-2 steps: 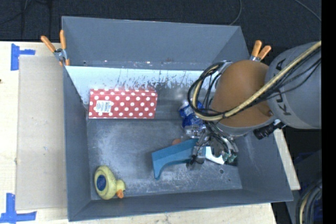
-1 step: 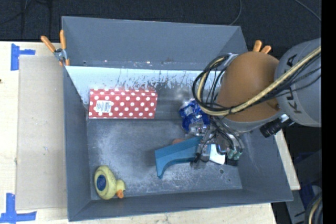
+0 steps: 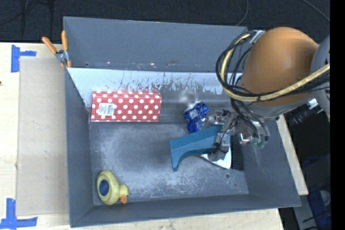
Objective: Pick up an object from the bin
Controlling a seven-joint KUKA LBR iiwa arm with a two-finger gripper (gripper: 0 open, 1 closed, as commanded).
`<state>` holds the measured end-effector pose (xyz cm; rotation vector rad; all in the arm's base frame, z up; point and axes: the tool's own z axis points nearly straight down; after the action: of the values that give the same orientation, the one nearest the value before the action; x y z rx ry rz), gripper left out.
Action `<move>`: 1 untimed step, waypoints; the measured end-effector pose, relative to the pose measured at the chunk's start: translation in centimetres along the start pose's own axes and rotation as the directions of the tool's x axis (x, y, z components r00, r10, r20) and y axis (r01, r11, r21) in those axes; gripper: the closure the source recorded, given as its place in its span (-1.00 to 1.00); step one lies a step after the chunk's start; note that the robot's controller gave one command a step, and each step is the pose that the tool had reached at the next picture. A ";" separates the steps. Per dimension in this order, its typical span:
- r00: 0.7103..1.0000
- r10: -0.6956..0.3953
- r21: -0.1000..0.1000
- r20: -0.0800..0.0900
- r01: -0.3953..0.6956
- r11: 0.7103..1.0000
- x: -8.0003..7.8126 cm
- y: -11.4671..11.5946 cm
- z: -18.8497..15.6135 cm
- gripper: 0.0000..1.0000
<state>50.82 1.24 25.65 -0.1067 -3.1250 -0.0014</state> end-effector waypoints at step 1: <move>1.000 0.014 -0.001 0.013 -0.014 1.000 -0.4 -0.5 1.8 1.00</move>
Offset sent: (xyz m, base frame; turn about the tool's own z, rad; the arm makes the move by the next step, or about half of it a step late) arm 0.0055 0.0385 -0.1265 0.1642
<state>51.12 0.75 23.85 -0.1297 -3.1375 -0.0016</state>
